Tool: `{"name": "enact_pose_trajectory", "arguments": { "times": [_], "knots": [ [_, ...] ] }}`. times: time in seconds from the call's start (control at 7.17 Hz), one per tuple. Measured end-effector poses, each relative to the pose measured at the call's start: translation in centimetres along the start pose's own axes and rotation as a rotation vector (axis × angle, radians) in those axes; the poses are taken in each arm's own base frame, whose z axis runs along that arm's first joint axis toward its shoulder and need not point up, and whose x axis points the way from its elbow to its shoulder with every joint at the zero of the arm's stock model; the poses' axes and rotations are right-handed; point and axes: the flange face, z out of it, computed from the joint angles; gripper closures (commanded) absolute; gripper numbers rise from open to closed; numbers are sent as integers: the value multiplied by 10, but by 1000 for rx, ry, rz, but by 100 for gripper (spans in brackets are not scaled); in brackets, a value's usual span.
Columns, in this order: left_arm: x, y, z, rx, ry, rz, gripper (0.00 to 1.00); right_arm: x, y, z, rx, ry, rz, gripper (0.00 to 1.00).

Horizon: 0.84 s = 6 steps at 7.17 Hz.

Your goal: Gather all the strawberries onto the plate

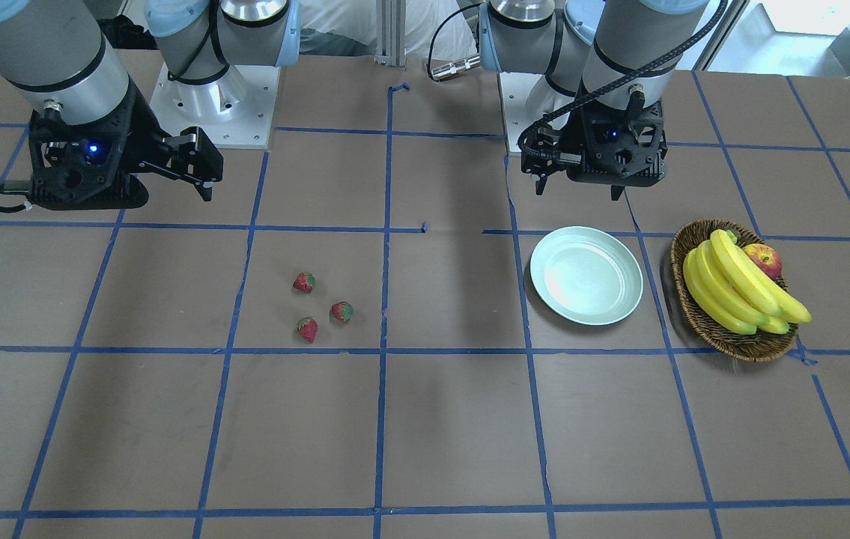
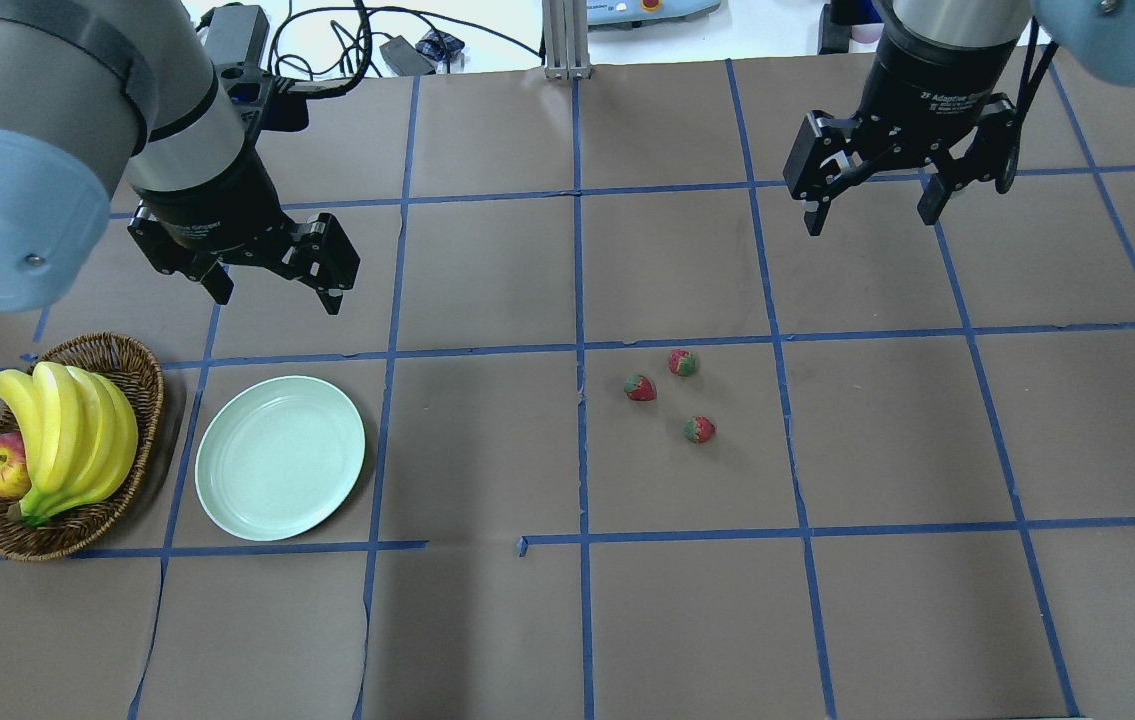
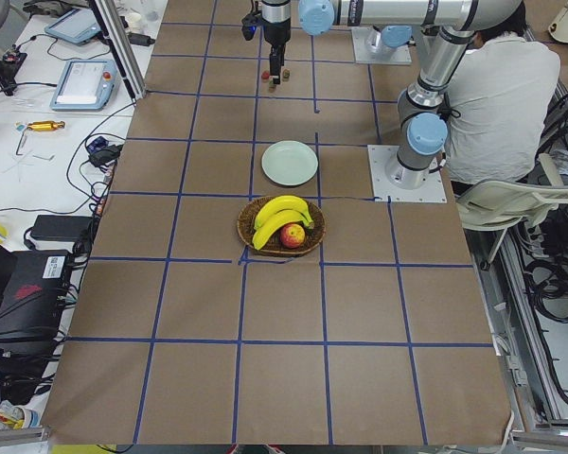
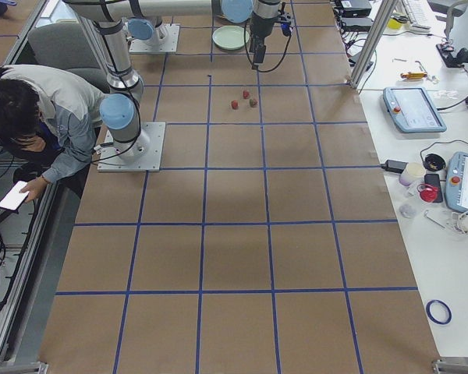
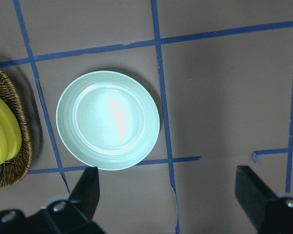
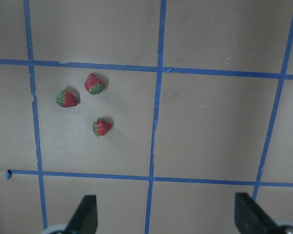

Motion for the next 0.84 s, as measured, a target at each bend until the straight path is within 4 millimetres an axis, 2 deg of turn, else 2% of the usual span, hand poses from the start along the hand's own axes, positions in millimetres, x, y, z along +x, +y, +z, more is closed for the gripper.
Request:
{"name": "enact_pose_trajectory", "arguments": {
  "times": [0.84],
  "knots": [
    [0,2,2,-4,-1,0,0,-9,-1,6,-12,9,-20,0]
  ]
}}
